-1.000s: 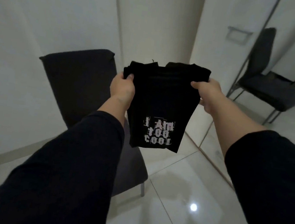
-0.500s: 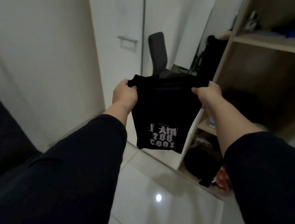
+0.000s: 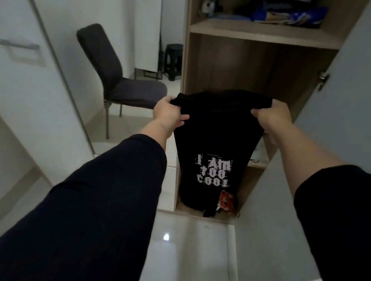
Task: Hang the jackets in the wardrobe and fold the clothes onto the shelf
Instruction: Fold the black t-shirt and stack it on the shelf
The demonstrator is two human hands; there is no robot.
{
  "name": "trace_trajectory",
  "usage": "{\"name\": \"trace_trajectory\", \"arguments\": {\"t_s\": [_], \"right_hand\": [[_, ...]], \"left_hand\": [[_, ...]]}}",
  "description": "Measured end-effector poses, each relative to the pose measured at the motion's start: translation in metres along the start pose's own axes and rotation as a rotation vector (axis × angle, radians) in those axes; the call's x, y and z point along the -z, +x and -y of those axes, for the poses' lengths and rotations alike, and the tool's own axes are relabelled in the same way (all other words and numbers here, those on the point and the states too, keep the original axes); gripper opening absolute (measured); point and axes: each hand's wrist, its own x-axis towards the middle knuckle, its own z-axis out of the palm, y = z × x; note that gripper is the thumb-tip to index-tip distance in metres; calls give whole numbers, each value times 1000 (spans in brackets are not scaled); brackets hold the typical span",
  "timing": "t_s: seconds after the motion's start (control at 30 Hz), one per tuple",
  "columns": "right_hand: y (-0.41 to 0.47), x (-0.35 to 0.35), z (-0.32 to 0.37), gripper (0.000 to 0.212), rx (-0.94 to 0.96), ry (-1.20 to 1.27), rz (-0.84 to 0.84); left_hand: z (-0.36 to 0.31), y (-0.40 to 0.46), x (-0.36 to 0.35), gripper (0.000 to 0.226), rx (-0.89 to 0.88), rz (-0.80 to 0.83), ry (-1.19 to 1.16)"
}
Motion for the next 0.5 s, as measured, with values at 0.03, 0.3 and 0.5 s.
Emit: {"name": "trace_trajectory", "arguments": {"t_s": [0.03,0.3,0.5], "right_hand": [[8,3,-2,34,-9,-17,-27],[67,14,-26,28,-85,1,-223],[116,-2,-44,24,-112,-56,-228]], "left_hand": [[-2,11,-11,34,14,32,-10],[-9,81,-86,43,172,317,-137],[-6,131,-122,33,219,243,-127]]}}
